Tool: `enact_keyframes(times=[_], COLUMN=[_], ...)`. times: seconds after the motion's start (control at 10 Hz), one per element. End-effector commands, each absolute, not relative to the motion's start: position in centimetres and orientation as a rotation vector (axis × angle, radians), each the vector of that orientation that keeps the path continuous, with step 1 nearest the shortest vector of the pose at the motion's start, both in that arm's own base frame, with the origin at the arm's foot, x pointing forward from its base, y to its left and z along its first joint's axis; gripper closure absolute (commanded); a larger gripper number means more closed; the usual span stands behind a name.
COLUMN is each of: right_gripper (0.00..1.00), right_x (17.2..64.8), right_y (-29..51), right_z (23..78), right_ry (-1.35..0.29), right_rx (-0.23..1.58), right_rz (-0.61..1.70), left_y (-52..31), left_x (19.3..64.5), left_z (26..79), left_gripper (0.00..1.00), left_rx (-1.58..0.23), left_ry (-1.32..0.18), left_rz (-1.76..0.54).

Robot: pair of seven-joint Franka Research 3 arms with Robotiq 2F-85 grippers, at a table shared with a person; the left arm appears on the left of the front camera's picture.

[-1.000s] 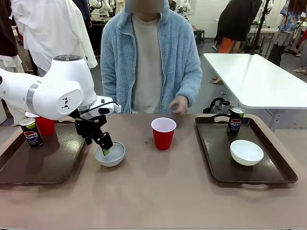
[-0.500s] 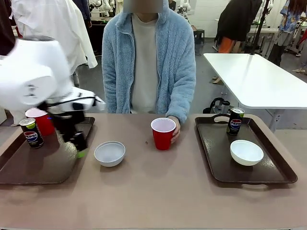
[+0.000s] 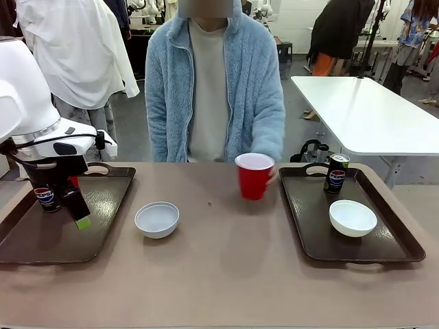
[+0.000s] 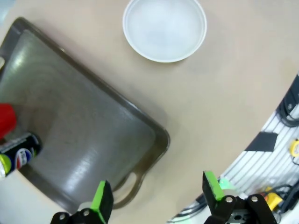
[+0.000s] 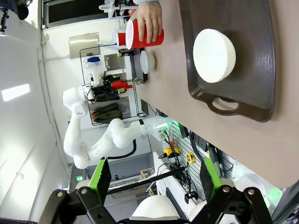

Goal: Prepare tableware on both trays.
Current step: Pick up a Picnic Bowl from the table and place it on a Handle tray.

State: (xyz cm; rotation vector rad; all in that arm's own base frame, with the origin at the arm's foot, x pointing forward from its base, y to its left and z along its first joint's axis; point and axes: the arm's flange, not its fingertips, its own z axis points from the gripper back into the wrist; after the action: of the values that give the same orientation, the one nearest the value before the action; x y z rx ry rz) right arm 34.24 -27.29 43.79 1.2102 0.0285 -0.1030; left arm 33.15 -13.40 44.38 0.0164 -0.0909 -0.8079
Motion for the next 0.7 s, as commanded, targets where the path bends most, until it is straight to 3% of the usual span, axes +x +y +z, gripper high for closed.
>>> enact_keyframes(times=[0.0,0.6], right_gripper=[0.00,0.00], right_x=[34.1,34.1], right_y=[-27.2,-27.2], right_z=[43.9,43.9], right_ry=[0.028,0.028], right_rx=[1.214,1.214], right_rz=[-0.103,-0.103], left_y=[-13.4,-18.9], left_x=[32.2,39.9], left_z=[43.1,41.8], left_gripper=[0.00,0.00], left_rx=[0.003,-0.014], left_ry=[-0.106,-0.128], left_rz=[-0.795,-0.540])
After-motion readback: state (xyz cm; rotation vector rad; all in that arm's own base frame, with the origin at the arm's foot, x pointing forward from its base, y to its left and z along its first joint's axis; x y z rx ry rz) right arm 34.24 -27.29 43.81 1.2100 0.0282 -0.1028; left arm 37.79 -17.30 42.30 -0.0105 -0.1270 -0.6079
